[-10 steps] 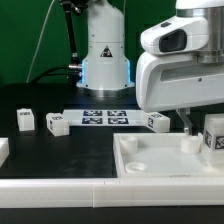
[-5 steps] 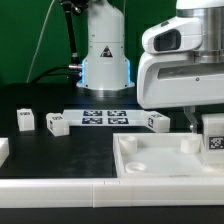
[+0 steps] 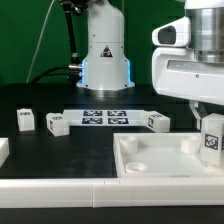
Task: Assemble one leg
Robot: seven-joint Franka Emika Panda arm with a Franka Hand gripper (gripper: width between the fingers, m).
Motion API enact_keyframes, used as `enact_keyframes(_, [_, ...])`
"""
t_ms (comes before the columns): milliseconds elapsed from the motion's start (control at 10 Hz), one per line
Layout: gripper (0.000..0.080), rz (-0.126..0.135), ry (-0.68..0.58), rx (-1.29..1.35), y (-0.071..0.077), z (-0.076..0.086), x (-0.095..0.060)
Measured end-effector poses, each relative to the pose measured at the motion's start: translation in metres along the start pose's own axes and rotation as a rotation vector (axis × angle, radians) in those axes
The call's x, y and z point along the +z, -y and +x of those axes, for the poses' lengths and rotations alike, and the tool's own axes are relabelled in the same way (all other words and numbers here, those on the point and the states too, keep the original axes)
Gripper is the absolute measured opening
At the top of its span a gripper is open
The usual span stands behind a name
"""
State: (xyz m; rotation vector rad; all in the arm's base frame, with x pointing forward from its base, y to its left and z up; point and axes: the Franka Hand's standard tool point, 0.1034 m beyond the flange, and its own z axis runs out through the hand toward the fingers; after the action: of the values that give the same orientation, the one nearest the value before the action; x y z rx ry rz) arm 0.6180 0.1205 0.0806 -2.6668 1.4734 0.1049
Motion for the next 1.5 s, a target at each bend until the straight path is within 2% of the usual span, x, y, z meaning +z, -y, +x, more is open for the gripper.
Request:
enact_keyframes(200, [0.0291, 0.001, 0.009, 0.145, -0.0001, 0.0007, -0.0001])
enact_keyframes(400, [0.0291, 0.001, 0.008, 0.097, -0.0002, 0.0007, -0.0001])
enact_keyframes(600, [0.0597, 0.001, 0.008, 0.041, -0.0011, 0.0031, -0.0004])
enact_keyframes(700, [0.0597, -0.001, 0.005, -0.072, -0.0017, 0.0038, -0.0003])
enact_keyframes(800, [0.0641, -0.001, 0.005, -0.172, -0.0015, 0.003, 0.0001])
enact_keyframes(1200, [0.0649, -0.01, 0.005, -0.587, -0.0005, 0.0045, 0.003])
enact_keyframes(1400, [0.0649, -0.027, -0.003, -0.804, -0.0012, 0.0077, 0.0049])
enact_keyframes(1500, [0.0649, -0.046, -0.006, -0.933, -0.0024, 0.0097, 0.0042])
